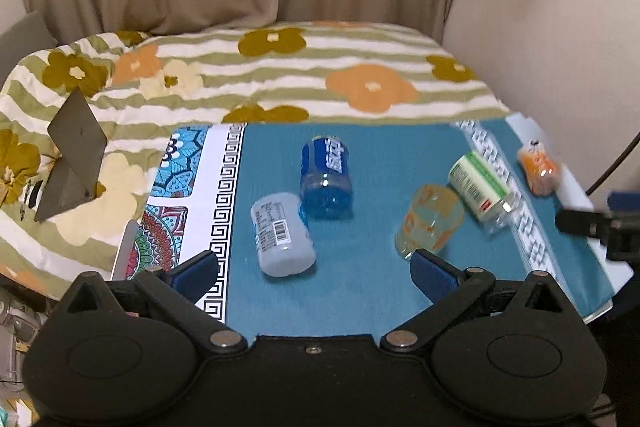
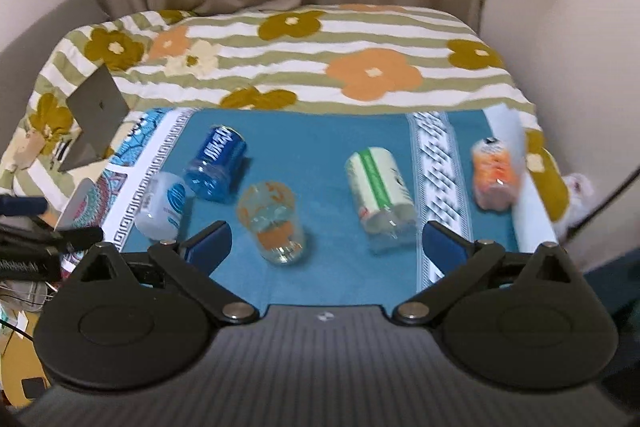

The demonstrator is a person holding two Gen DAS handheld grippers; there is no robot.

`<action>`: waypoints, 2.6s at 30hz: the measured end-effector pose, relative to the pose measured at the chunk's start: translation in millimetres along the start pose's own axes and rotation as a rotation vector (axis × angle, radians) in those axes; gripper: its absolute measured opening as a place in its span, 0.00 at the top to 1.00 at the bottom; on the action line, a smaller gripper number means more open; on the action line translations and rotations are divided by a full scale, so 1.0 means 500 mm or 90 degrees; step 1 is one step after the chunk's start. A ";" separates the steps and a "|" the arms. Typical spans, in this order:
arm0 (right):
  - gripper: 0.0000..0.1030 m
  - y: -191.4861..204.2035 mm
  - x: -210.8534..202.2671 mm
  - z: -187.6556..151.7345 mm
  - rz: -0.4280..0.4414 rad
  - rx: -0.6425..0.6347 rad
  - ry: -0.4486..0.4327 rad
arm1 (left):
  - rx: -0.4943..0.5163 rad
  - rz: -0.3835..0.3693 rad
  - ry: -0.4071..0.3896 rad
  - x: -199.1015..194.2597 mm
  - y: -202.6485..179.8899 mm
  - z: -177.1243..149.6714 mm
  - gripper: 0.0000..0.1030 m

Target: Flip cup upright

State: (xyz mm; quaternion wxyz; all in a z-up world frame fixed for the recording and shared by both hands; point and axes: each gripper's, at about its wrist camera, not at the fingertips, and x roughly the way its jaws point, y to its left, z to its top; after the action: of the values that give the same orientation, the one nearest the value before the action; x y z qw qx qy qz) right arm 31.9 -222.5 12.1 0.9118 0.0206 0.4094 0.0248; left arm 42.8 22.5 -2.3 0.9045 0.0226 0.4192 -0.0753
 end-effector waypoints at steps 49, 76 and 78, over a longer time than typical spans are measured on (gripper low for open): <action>0.00 -0.025 -0.062 -0.093 -0.048 0.042 0.054 | 0.026 0.013 -0.044 -0.055 -0.053 -0.059 0.00; 0.00 -0.030 -0.046 -0.091 -0.049 0.041 0.059 | 0.024 0.022 -0.054 -0.053 -0.050 -0.057 0.00; 0.00 -0.031 -0.046 -0.091 -0.050 0.040 0.059 | 0.019 0.022 -0.053 -0.052 -0.046 -0.057 0.00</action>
State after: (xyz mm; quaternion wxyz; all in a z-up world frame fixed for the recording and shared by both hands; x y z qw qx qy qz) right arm -16.9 -238.4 -1.8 0.8909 0.0324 0.4525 -0.0229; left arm 1.0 5.8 -0.2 0.9219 0.0401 0.3794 -0.0669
